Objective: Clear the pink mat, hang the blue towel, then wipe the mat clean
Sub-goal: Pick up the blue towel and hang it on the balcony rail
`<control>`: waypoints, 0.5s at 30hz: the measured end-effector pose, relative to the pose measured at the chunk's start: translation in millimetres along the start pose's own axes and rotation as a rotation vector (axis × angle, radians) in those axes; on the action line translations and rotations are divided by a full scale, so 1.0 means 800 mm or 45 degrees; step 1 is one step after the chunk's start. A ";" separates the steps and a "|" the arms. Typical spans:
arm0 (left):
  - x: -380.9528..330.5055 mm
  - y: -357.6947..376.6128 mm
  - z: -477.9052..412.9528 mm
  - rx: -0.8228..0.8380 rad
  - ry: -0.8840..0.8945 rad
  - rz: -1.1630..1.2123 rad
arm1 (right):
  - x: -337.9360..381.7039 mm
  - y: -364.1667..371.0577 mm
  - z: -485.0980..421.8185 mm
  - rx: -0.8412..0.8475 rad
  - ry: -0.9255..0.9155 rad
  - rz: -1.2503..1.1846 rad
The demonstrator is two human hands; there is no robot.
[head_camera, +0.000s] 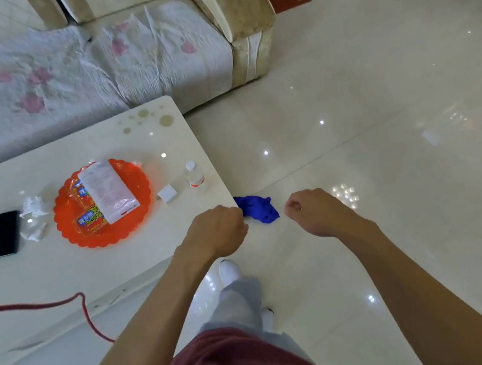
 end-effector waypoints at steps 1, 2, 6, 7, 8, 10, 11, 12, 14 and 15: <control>0.002 -0.004 -0.015 -0.001 -0.003 0.009 | -0.001 -0.005 -0.012 0.004 0.005 0.005; 0.005 -0.009 -0.032 0.003 -0.009 0.012 | 0.000 -0.012 -0.024 0.005 0.015 0.008; 0.017 -0.024 -0.091 0.064 -0.008 0.005 | -0.002 -0.032 -0.069 0.030 0.083 0.027; 0.019 -0.026 -0.105 0.071 -0.005 0.004 | -0.003 -0.035 -0.081 0.032 0.090 0.039; 0.022 -0.028 -0.118 0.072 -0.004 0.003 | -0.004 -0.038 -0.092 0.029 0.087 0.054; 0.029 -0.034 -0.141 0.071 -0.011 -0.005 | -0.002 -0.043 -0.114 0.029 0.065 0.086; 0.032 -0.037 -0.150 0.076 -0.022 -0.003 | 0.000 -0.043 -0.123 0.040 0.053 0.100; 0.036 -0.040 -0.157 0.081 -0.035 0.005 | 0.003 -0.044 -0.132 0.061 0.044 0.114; 0.042 -0.044 -0.171 0.081 -0.060 0.009 | 0.007 -0.044 -0.150 0.107 0.018 0.141; 0.045 -0.046 -0.177 0.085 -0.070 0.008 | 0.007 -0.043 -0.161 0.124 0.001 0.153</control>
Point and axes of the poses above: each hand's wrist, its own z-axis away from the middle knuckle, its own y-axis out of the palm, x = y × z, the point moved 1 cm from there along -z, towards the middle knuckle, and after that the axes turned 8 degrees about y, right-handed, at the moved point
